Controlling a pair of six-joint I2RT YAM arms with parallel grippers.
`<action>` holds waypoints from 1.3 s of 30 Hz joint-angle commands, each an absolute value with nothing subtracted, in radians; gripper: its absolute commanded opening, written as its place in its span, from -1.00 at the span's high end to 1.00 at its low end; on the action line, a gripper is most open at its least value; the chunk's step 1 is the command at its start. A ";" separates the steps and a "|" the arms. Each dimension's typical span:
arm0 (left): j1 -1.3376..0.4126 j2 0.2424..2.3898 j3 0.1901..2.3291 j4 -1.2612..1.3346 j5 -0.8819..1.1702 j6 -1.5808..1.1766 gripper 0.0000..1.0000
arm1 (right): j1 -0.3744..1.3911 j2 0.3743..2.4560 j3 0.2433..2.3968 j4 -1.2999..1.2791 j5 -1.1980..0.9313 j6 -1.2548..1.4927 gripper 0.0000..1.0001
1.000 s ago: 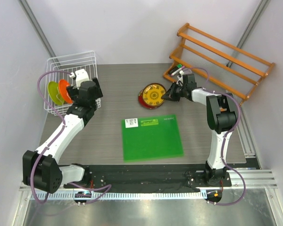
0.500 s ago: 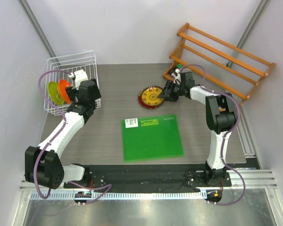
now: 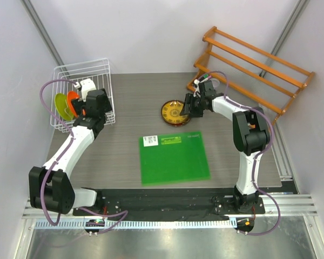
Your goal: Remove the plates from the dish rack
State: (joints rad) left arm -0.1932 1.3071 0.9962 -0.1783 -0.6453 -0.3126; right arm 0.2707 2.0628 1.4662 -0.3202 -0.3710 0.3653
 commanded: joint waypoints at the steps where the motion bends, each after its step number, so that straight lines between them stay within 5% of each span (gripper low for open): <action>1: -0.169 1.316 1.035 -0.187 -0.635 -0.336 -0.99 | 0.264 1.970 1.462 -0.383 -0.165 0.337 -0.21; 13: -0.065 1.333 1.051 -0.176 -0.629 -0.342 -0.99 | 0.265 1.875 1.427 -0.382 -0.022 0.324 -0.31; 34: 0.149 1.690 1.243 -0.029 -0.506 -0.325 -0.99 | 0.265 1.930 1.433 -0.348 -0.130 0.314 -0.32; 39: 0.167 1.761 1.279 -0.008 -0.482 -0.322 -0.74 | 0.264 1.948 1.437 -0.345 -0.152 0.314 -0.27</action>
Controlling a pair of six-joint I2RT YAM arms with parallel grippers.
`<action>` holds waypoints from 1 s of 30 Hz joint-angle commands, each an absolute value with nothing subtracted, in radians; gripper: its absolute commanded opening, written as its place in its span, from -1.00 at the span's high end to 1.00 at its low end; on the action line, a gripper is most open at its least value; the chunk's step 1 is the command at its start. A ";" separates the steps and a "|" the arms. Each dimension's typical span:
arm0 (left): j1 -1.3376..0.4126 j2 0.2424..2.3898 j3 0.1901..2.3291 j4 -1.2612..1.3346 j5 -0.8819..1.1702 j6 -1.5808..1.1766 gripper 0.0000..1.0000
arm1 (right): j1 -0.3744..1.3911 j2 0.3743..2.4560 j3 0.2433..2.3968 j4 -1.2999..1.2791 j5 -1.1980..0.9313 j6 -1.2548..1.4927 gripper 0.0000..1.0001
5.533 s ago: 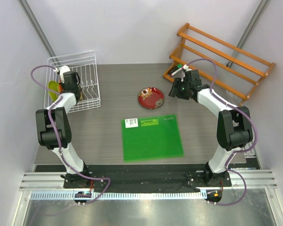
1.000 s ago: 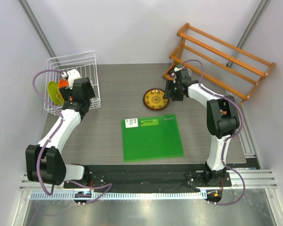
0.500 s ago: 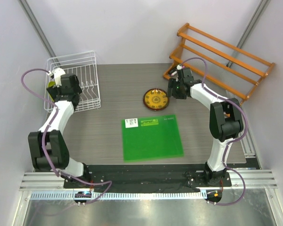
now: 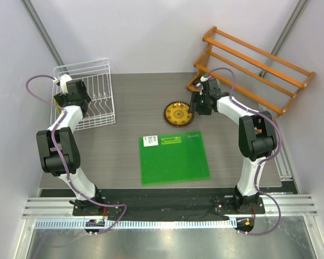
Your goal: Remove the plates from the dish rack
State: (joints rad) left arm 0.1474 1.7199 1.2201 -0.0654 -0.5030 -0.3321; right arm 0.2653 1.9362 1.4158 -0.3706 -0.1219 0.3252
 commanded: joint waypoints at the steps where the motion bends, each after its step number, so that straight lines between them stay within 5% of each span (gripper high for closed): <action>1: 0.172 1.769 1.284 -0.008 -0.482 -0.324 -0.70 | 0.265 1.950 1.436 -0.345 -0.153 0.314 -0.27; 9: 0.196 1.827 1.302 0.008 -0.489 -0.322 -0.35 | 0.265 1.931 1.433 -0.345 -0.153 0.310 -0.24; 24: 0.196 1.795 1.282 0.003 -0.488 -0.314 0.95 | 0.265 1.941 1.433 -0.345 -0.158 0.310 -0.24; 30: 0.195 1.740 1.270 -0.026 -0.506 -0.278 1.00 | 0.265 1.922 1.427 -0.345 -0.153 0.313 -0.24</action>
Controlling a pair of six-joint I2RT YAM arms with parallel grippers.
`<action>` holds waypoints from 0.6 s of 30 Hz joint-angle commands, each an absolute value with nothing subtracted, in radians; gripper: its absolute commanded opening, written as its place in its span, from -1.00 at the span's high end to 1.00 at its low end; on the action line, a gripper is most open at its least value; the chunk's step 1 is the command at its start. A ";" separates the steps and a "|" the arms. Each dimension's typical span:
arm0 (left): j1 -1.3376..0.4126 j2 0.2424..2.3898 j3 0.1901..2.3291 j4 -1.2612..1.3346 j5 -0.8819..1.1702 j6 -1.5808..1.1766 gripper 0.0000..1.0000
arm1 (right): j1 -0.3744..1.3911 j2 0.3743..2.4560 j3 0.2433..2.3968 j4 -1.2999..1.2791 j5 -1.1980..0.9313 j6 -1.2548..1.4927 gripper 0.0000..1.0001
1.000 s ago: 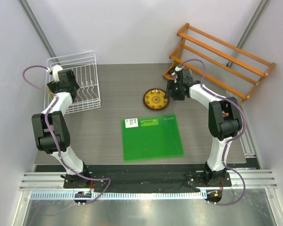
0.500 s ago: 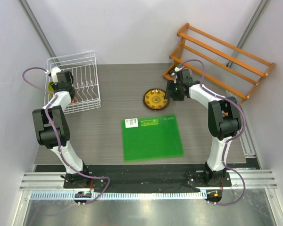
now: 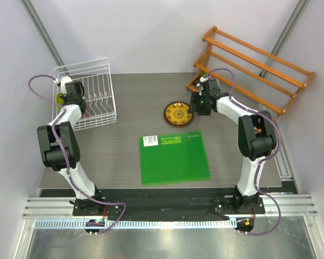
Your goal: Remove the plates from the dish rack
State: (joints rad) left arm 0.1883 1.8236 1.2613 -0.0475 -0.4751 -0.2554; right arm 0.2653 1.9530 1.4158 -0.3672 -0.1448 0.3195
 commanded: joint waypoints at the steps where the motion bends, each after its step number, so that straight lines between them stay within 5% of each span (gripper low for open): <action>1: 0.192 1.718 1.272 -0.028 -0.509 -0.270 1.00 | 0.265 1.919 1.425 -0.347 -0.150 0.313 -0.25; 10: 0.169 1.551 1.279 -0.101 -0.512 -0.256 1.00 | 0.265 1.849 1.399 -0.347 -0.127 0.313 -0.27; 18: 0.160 1.333 1.213 -0.201 -0.258 -0.373 1.00 | 0.270 1.733 1.373 -0.347 -0.162 0.314 -0.29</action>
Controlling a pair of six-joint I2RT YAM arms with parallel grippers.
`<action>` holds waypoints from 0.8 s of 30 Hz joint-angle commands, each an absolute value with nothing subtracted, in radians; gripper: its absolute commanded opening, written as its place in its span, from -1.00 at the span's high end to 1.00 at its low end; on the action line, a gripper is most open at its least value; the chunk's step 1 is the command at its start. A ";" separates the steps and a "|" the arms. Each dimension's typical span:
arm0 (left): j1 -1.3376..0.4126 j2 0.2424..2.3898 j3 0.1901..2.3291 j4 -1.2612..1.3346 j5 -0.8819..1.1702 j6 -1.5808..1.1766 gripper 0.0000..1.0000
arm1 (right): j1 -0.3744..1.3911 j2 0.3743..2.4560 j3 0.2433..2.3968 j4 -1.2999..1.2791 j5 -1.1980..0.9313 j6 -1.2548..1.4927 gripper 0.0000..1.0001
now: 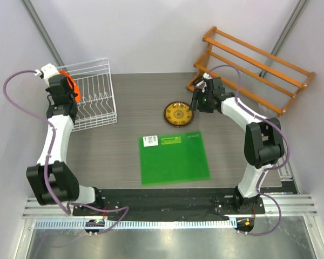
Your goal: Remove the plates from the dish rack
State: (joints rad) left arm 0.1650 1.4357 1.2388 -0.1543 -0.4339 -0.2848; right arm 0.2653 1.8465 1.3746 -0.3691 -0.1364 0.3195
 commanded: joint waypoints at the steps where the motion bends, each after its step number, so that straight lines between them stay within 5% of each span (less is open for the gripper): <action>1: 0.160 1.318 1.204 -0.209 -0.218 -0.403 1.00 | 0.271 1.720 1.373 -0.345 -0.175 0.314 -0.29; 6: 0.137 1.256 1.079 -0.144 0.136 -0.601 1.00 | 0.310 1.658 1.339 -0.305 -0.283 0.334 -0.32; 13: -0.030 1.290 0.968 0.044 0.340 -0.727 1.00 | 0.336 1.646 1.256 -0.062 -0.548 0.471 -0.34; 24: -0.221 1.397 0.930 0.215 0.416 -0.822 1.00 | 0.365 1.712 1.193 0.181 -0.696 0.637 -0.35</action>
